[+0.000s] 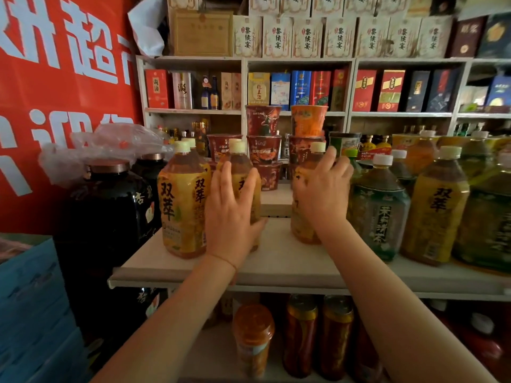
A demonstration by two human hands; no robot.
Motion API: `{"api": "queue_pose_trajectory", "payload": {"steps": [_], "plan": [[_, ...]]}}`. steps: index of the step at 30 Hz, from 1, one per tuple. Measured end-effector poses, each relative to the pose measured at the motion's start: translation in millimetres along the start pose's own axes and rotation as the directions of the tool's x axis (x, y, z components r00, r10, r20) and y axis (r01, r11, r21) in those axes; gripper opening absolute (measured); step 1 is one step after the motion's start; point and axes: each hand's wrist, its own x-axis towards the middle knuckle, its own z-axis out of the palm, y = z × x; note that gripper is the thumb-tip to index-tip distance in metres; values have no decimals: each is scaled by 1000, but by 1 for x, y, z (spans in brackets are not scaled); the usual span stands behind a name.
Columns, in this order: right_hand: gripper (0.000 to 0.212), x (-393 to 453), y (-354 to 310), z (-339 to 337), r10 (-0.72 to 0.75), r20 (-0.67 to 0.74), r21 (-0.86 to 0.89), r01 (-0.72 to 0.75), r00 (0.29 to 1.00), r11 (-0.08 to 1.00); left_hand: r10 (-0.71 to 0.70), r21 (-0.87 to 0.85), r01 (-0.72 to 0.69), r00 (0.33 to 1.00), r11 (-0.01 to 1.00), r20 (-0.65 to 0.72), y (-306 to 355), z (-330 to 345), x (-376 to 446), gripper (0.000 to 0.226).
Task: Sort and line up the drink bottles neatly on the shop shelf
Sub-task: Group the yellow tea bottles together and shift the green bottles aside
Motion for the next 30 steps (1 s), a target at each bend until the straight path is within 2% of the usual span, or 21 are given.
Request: {"api": "queue_pose_trajectory", "payload": {"steps": [3, 11, 14, 17, 20, 22, 24, 26, 28, 30], "plan": [[93, 4, 11, 9, 159, 252, 64, -180, 955, 982, 24, 56, -26, 999, 998, 37, -3, 9, 9, 107], [94, 2, 5, 17, 29, 279, 164, -78, 960, 983, 73, 108, -66, 996, 992, -59, -2, 18, 8, 110], [93, -2, -12, 23, -41, 313, 220, -31, 949, 975, 82, 109, -76, 995, 991, -48, -3, 20, 7, 110], [90, -1, -23, 26, -102, 390, 330, -35, 915, 943, 66, 104, -63, 997, 993, -30, -3, 19, 7, 103], [75, 2, -17, 20, -121, 467, 415, -96, 876, 905, 20, 86, -18, 1000, 996, -18, 1, 15, 6, 89], [63, 2, -8, 9, -182, 390, 408, 8, 903, 913, 3, 45, -1, 998, 999, -65, 14, 11, 4, 80], [48, 3, 4, -6, -324, 124, 395, 253, 938, 883, 59, -26, -63, 991, 998, -121, 39, 11, 2, 70], [37, 9, 23, -21, -395, -146, 327, 421, 907, 846, 83, -175, -103, 989, 979, -119, 73, 15, 2, 67], [35, 17, 52, -38, -379, -282, 269, 452, 881, 850, 24, -418, -38, 999, 908, -38, 113, 18, 8, 69], [38, 26, 87, -52, -356, -283, 236, 424, 891, 874, -39, -587, 90, 994, 805, 99, 155, 24, 14, 81]]}}
